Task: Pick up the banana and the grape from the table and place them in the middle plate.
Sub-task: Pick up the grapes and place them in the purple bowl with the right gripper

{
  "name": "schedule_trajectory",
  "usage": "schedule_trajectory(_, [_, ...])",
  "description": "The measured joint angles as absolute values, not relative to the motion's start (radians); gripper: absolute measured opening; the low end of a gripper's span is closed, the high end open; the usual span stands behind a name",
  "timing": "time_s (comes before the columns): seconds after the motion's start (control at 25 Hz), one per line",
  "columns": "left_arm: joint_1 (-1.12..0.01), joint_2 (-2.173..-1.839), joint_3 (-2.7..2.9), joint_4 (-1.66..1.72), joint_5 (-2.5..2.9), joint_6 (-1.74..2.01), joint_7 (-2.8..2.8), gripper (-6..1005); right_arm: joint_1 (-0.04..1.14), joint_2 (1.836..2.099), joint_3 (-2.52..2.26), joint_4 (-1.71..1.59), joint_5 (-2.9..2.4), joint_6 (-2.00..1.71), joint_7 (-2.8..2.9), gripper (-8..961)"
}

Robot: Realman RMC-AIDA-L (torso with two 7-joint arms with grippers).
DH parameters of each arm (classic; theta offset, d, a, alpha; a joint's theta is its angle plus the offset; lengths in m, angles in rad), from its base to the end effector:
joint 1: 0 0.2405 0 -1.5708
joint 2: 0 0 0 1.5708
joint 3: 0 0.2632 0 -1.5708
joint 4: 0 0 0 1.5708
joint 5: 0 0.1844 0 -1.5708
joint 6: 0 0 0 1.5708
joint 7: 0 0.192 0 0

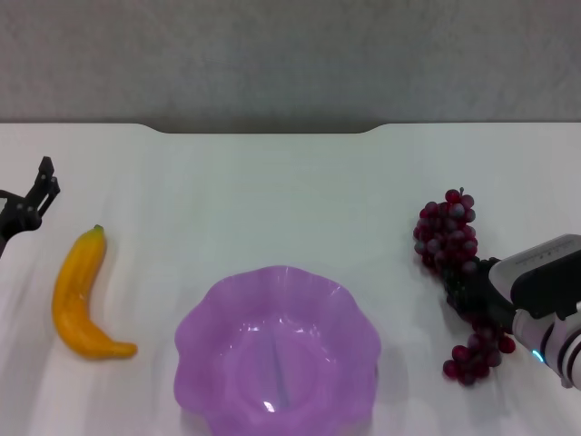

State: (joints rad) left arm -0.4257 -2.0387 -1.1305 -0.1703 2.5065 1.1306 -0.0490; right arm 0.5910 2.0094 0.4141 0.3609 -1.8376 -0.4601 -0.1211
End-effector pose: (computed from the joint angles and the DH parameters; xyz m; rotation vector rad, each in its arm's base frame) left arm -0.3277 0.3785 0.0278 -1.5389 -0.4413 -0.5735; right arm 0.3320 0.3846 -0.1013 -2.0003 0.7568 0.1319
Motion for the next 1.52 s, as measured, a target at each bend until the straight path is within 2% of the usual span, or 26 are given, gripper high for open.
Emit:
schedule_trajectory(0.48, [-0.421, -2.038, -1.13, -0.17, 2.506, 1.131, -0.049, 878, 0.585, 2.009, 0.413, 0.369, -1.84, -0.5, -0.123, 362])
schedule_trajectory(1.52, [-0.418, -2.037, -1.13, -0.17, 2.506, 1.13, -0.047, 877, 0.583, 2.006, 0.413, 0.37, -1.87, -0.612, -0.124, 277])
